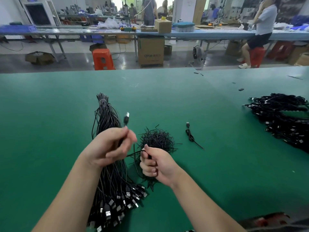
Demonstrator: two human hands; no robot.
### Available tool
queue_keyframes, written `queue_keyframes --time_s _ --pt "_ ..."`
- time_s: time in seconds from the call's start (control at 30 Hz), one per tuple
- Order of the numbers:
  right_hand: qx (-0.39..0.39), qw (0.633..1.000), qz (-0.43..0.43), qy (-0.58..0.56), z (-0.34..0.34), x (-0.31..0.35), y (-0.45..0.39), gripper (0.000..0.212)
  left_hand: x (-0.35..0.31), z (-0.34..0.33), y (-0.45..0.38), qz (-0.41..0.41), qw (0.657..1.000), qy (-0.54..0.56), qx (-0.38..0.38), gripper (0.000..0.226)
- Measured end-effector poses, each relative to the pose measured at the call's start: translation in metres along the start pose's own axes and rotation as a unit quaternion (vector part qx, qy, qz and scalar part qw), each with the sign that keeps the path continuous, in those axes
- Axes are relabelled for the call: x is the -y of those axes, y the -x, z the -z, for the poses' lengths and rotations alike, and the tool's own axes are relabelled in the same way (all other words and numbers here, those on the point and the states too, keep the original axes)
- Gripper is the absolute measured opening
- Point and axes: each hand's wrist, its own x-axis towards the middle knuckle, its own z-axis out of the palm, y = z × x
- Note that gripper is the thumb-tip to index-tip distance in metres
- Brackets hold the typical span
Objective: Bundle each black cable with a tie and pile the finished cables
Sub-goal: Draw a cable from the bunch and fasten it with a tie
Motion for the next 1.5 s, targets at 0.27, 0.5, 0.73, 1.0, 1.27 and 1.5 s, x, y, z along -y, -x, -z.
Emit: queue_keyframes --time_s 0.27,0.5,0.73,1.0,1.27,1.5 --pt "-0.017 0.99 0.023 0.141 -0.002 -0.002 -0.001 0.031 -0.006 -0.004 0.01 0.259 0.888 -0.38 -0.024 0.041" --pt "-0.026 0.992 0.054 0.111 -0.006 -0.007 -0.004 0.033 0.005 -0.002 0.005 0.203 0.765 -0.6 -0.116 0.04" --pt "-0.027 0.993 0.061 0.098 -0.013 -0.007 -0.007 0.032 0.029 0.003 -0.017 -0.076 0.906 -0.21 -0.359 0.04" --pt "-0.042 0.998 0.035 0.043 -0.016 -0.009 -0.013 0.031 -0.006 -0.004 -0.014 -0.152 0.926 0.241 -0.248 0.032" --pt "-0.057 0.996 0.038 0.051 -0.013 0.018 -0.015 0.034 -0.01 0.002 0.014 0.05 0.973 -0.226 -0.007 0.04" --pt "-0.043 0.983 0.045 0.174 -0.02 0.029 -0.007 0.029 -0.008 0.004 0.013 0.209 0.882 -0.422 -0.017 0.036"
